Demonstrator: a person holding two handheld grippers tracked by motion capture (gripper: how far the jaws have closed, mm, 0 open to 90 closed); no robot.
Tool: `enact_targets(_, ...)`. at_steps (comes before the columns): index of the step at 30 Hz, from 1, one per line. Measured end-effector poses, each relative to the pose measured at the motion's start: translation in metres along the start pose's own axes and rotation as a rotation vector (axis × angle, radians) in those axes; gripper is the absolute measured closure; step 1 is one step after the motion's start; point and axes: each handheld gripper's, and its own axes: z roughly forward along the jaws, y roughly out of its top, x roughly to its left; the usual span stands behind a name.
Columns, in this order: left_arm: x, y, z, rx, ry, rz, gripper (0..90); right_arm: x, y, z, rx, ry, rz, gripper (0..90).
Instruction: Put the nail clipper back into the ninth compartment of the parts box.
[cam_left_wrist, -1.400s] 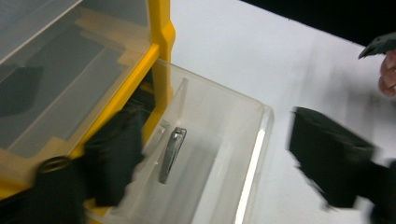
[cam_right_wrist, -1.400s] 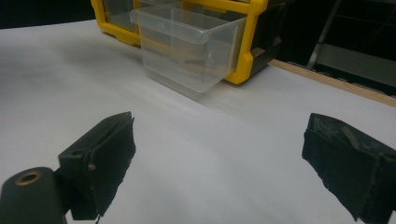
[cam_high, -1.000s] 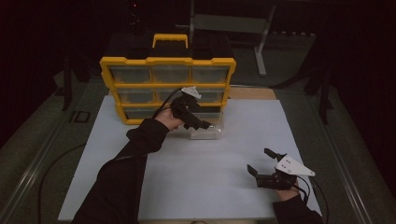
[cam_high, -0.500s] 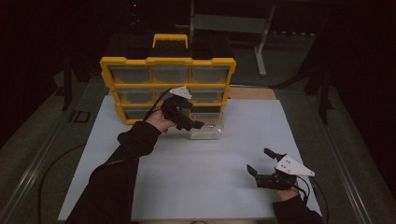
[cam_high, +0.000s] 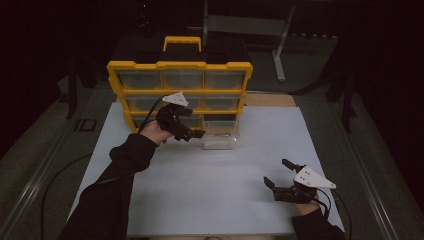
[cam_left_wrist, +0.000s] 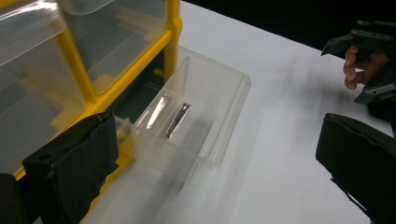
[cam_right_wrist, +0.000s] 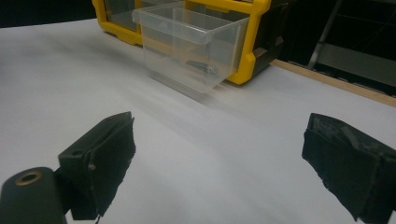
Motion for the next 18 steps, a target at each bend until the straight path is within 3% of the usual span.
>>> enact_targets(18, -0.003, -0.041, -0.048, -0.043, 0.055, -0.055, 0.0, 0.003, 0.001, 0.002, 0.003, 0.003, -0.004, 9.3)
